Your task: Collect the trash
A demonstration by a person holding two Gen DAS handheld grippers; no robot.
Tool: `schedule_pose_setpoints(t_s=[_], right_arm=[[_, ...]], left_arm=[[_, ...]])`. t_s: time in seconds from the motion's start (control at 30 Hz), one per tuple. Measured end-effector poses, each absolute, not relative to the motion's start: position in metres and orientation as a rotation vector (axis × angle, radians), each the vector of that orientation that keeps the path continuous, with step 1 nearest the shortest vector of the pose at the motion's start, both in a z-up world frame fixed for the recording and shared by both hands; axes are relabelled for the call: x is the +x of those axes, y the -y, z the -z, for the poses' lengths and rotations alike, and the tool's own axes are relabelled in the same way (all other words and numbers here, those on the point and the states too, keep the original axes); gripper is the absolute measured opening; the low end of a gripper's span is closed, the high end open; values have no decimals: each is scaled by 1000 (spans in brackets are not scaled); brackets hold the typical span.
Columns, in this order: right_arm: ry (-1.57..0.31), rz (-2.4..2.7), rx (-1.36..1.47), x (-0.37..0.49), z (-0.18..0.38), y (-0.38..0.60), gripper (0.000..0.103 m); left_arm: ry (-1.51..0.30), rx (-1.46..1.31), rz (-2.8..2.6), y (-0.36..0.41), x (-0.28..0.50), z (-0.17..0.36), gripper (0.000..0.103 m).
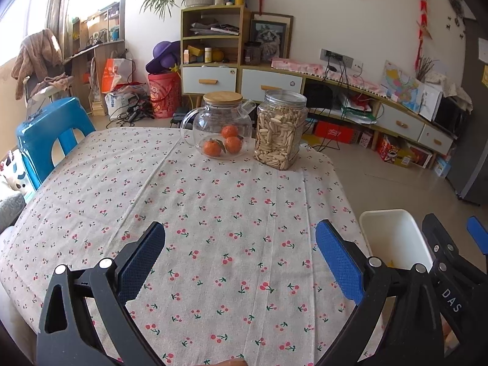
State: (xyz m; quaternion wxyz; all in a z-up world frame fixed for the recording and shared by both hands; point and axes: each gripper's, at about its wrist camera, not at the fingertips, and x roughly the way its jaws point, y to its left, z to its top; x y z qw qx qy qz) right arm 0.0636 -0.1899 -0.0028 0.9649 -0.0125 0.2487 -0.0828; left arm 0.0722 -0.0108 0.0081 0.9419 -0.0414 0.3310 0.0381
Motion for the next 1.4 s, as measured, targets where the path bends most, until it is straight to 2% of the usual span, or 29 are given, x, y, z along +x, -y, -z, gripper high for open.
schedule_pose_setpoints(t_s=[0.57, 0.77, 1.4], right_arm=[[-503, 196, -14, 52, 3, 214, 96], [-507, 202, -10, 51, 3, 218, 96], [-507, 200, -17, 51, 3, 217, 96]], left_arm=[[-671, -51, -28, 38, 70, -8, 96], [-646, -36, -5, 43, 66, -8, 90], [-681, -39, -15, 41, 69, -5, 93]])
